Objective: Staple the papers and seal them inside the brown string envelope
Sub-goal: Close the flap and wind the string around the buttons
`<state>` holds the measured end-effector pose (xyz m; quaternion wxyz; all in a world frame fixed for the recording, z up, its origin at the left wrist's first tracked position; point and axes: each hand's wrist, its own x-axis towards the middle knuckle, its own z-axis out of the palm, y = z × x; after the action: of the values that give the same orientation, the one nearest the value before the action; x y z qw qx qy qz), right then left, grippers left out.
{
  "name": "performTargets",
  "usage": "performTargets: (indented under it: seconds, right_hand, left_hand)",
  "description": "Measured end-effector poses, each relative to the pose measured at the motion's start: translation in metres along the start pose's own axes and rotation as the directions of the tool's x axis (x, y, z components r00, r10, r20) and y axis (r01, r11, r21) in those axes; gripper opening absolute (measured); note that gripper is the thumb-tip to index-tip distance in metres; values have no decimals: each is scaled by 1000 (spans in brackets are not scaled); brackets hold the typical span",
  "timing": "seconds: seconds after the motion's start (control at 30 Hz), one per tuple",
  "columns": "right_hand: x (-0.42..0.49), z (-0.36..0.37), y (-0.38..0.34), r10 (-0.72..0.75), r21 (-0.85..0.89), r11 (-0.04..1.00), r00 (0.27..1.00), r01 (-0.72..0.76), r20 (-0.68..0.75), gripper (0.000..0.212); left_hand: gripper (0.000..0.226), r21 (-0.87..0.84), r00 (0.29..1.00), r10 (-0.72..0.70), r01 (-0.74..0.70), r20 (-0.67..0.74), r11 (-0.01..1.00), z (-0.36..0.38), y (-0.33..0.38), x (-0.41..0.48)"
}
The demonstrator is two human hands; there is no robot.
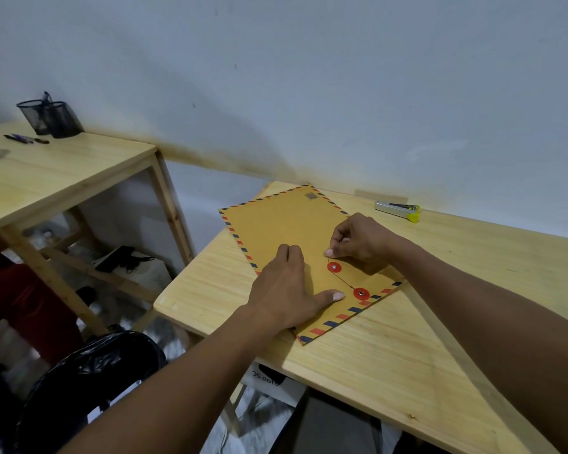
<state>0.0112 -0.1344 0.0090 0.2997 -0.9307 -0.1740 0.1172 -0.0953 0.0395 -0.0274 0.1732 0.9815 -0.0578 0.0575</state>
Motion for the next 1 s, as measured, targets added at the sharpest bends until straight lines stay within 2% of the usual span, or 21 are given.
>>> performTargets:
  seconds: [0.43, 0.53, 0.6, 0.7, 0.83, 1.0]
  right_hand:
    - [-11, 3, 10, 14, -123, 992, 994, -27, -109, 12]
    - [-17, -1, 13, 36, -143, 988, 993, -52, -113, 12]
    - [-26, -5, 16, 22, -191, 980, 992, -47, -126, 13]
    - [-54, -11, 19, -48, -305, 952, 982, -9, -181, 10]
    - [-100, -10, 26, -147, -485, 874, 968, 31, -202, 14]
    - [-133, 9, 32, -334, -741, 660, 931, 120, -147, 19]
  left_hand:
    - [81, -11, 998, -4, 5, 65, 1000, -4, 6, 0]
    - [76, -58, 992, 19, -12, 125, 998, -6, 2, 0]
    - [74, -90, 987, 35, -21, 159, 996, -7, 0, 0]
    - [73, -102, 990, 36, -22, 137, 994, -1, 4, -3]
    - [70, -122, 989, 7, 11, 148, 993, -1, 14, -4]
    - [71, -137, 981, -3, 30, 196, 990, -6, 15, -4]
